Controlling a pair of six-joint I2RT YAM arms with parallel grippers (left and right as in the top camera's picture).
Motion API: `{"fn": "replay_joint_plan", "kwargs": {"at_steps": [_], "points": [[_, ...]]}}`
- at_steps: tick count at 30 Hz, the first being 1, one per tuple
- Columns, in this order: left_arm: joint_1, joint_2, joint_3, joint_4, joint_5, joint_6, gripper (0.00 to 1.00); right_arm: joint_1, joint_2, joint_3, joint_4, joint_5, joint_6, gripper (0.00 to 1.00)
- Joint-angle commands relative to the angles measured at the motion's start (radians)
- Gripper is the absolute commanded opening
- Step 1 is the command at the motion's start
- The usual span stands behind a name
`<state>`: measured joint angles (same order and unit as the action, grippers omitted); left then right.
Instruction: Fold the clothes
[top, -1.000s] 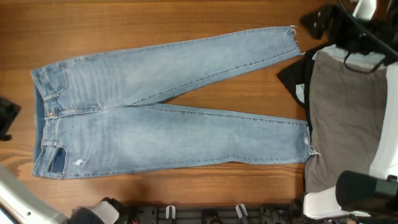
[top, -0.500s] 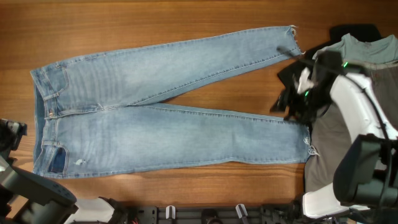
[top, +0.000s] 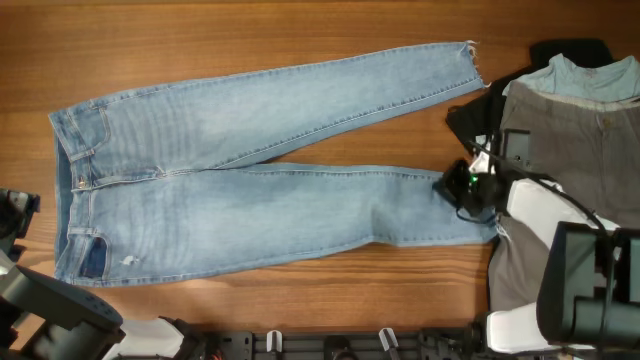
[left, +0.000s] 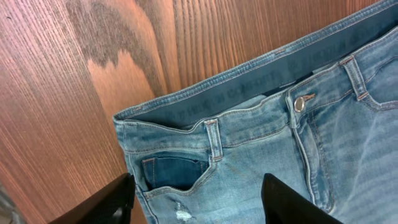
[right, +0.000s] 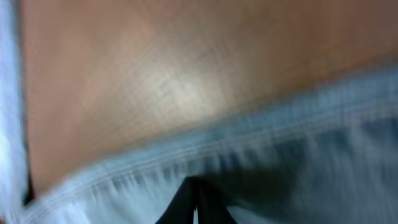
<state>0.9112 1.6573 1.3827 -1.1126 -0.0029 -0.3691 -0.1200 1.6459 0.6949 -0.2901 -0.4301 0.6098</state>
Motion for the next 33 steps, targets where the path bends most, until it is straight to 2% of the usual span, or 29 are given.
{"fn": "replay_joint_plan", "kwargs": {"at_steps": [1,2,4,8,9,12,15,17,23,25,27,28,29,31,33], "points": [[0.003,0.01,0.001,0.005,0.013,-0.005,0.71,0.004,0.067,0.014,0.103,0.084,0.036,0.04],[0.003,0.01,0.001,0.005,0.013,-0.005,0.73,0.0,0.062,0.039,0.097,0.054,0.004,0.06],[0.003,0.01,0.001,0.006,0.013,-0.005,0.76,-0.013,0.04,0.107,0.051,-0.011,-0.08,0.14],[0.003,0.01,0.001,0.006,0.013,-0.006,0.79,-0.027,-0.07,0.264,-0.279,-0.05,-0.221,0.24],[0.003,0.01,0.001,0.006,0.014,-0.006,0.8,-0.028,-0.103,0.28,-0.357,-0.034,-0.216,0.35],[0.003,0.01,0.001,0.005,0.014,-0.005,0.82,-0.027,-0.154,0.279,-0.576,0.062,-0.178,0.48],[0.003,0.01,0.001,0.006,0.014,-0.006,0.83,-0.028,-0.148,0.224,-0.745,0.189,-0.12,0.37],[0.003,0.01,0.001,0.006,0.014,-0.006,0.83,-0.028,-0.147,0.153,-0.741,0.192,-0.081,0.41],[0.003,0.01,0.001,0.005,0.014,-0.006,0.84,-0.029,-0.146,-0.034,-0.493,0.207,0.026,0.41],[0.003,0.01,0.001,0.003,0.015,-0.006,0.85,-0.029,-0.146,-0.069,-0.435,0.225,0.035,0.47],[0.003,0.01,0.001,-0.003,0.022,-0.006,0.85,-0.029,-0.146,-0.095,-0.395,0.255,0.068,0.47],[0.003,0.01,0.001,-0.005,0.022,-0.006,0.85,-0.029,-0.146,-0.103,-0.371,0.264,0.07,0.44],[0.003,0.01,0.001,-0.005,0.025,-0.005,0.85,-0.029,-0.146,-0.103,-0.349,0.266,0.068,0.28],[0.003,0.01,0.001,-0.01,0.032,-0.005,0.85,-0.029,-0.146,-0.1,-0.306,0.227,-0.01,0.07],[0.005,0.01,0.001,-0.017,0.029,-0.004,0.85,-0.029,-0.15,-0.058,-0.344,0.225,-0.08,0.04]]}}
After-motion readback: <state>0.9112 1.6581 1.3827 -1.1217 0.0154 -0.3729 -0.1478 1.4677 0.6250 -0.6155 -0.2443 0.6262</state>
